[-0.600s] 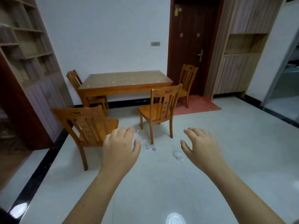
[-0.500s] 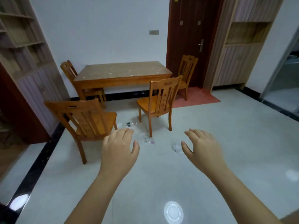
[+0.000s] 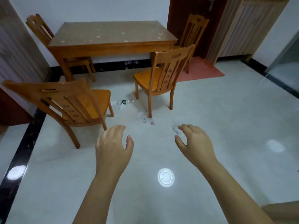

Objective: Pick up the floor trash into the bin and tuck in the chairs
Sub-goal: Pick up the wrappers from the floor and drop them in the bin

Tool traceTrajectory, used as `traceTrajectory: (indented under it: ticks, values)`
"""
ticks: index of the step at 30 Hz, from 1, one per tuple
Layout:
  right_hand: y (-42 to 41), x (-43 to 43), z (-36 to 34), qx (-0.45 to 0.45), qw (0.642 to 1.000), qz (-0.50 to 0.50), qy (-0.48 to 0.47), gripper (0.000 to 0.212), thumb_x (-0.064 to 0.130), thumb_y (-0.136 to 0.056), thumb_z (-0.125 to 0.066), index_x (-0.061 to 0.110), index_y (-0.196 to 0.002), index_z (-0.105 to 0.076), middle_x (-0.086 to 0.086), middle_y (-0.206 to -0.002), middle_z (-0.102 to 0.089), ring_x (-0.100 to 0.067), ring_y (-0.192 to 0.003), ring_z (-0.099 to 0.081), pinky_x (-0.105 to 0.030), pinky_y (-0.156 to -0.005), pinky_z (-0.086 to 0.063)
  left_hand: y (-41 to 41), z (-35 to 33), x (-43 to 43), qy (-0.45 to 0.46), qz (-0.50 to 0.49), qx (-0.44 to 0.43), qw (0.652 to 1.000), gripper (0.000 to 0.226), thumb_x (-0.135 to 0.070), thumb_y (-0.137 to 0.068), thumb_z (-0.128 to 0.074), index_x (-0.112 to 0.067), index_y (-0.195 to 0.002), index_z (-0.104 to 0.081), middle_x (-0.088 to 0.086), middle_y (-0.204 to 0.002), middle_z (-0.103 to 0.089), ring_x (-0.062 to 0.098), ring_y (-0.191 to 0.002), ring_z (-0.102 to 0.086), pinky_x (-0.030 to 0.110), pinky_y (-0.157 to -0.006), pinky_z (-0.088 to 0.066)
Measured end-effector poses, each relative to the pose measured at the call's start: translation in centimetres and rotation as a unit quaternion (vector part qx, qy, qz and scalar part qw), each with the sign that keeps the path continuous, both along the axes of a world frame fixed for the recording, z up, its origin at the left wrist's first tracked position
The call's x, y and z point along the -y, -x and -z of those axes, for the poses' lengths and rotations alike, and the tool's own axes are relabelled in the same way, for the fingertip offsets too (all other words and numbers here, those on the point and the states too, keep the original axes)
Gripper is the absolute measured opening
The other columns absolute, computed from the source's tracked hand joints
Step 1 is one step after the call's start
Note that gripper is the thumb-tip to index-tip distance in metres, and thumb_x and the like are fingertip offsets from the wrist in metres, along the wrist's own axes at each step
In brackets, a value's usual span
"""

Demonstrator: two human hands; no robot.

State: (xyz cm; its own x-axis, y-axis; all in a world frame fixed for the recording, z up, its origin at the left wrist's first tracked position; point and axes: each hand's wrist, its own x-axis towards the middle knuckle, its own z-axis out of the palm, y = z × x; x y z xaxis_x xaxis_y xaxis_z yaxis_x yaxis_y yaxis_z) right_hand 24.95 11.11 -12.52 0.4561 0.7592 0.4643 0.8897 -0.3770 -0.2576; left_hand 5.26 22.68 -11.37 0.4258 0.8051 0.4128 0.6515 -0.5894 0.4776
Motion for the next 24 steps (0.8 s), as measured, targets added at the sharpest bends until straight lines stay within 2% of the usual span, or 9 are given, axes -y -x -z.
traceTrajectory:
  ticks: [3,9,14,19,24]
  values:
    - [-2.6,-1.1,1.8,-0.009,0.999,0.027,0.034,0.029,0.013,-0.065,-0.078,0.002,-0.090,-0.068,-0.016,-0.088,-0.071,-0.034,-0.074,-0.067,-0.041,-0.067,-0.053,-2.0,1.5,-2.3,0.031,0.013,-0.019,0.999,0.037,-0.028,-0.080,-0.046,-0.008,-0.106,-0.064,0.009,-0.105,-0.066,0.031,-0.100,-0.059,0.046,-0.083,-0.045]
    - [-9.5,-4.3,5.5,-0.037,0.996,0.059,0.060,0.030,0.011,-0.066,-0.078,0.000,-0.093,-0.068,-0.018,-0.089,-0.071,-0.035,-0.076,-0.067,-0.042,-0.067,-0.053,-8.7,4.5,-6.3,0.065,0.041,-0.039,0.996,0.037,-0.028,-0.082,-0.047,-0.008,-0.109,-0.063,0.010,-0.109,-0.066,0.031,-0.102,-0.059,0.046,-0.085,-0.045]
    - [-18.3,-9.5,9.3,-0.082,0.990,0.082,0.075,0.029,0.010,-0.068,-0.076,-0.001,-0.094,-0.068,-0.018,-0.087,-0.071,-0.036,-0.075,-0.066,-0.042,-0.066,-0.053,-17.8,6.4,-11.7,0.054,0.070,-0.054,0.995,0.048,-0.037,-0.086,-0.035,-0.007,-0.110,-0.063,0.011,-0.110,-0.066,0.031,-0.102,-0.060,0.046,-0.086,-0.046]
    - [-27.9,-14.9,12.5,-0.120,0.985,0.104,0.068,0.028,0.009,-0.070,-0.075,-0.001,-0.095,-0.067,-0.018,-0.093,-0.070,-0.036,-0.080,-0.066,-0.042,-0.070,-0.052,-27.9,9.0,-17.2,0.087,0.059,-0.077,0.991,0.041,-0.031,-0.084,-0.045,-0.009,-0.114,-0.061,0.009,-0.117,-0.063,0.029,-0.109,-0.056,0.045,-0.092,-0.042]
    - [-35.0,-19.3,16.9,-0.114,0.985,0.100,0.084,0.029,0.008,-0.068,-0.076,-0.002,-0.093,-0.067,-0.020,-0.091,-0.070,-0.037,-0.077,-0.066,-0.042,-0.069,-0.053,-35.4,13.6,-21.9,0.098,0.077,-0.114,0.986,0.042,-0.032,-0.084,-0.046,-0.010,-0.116,-0.061,0.010,-0.119,-0.063,0.029,-0.110,-0.056,0.041,-0.093,-0.038]
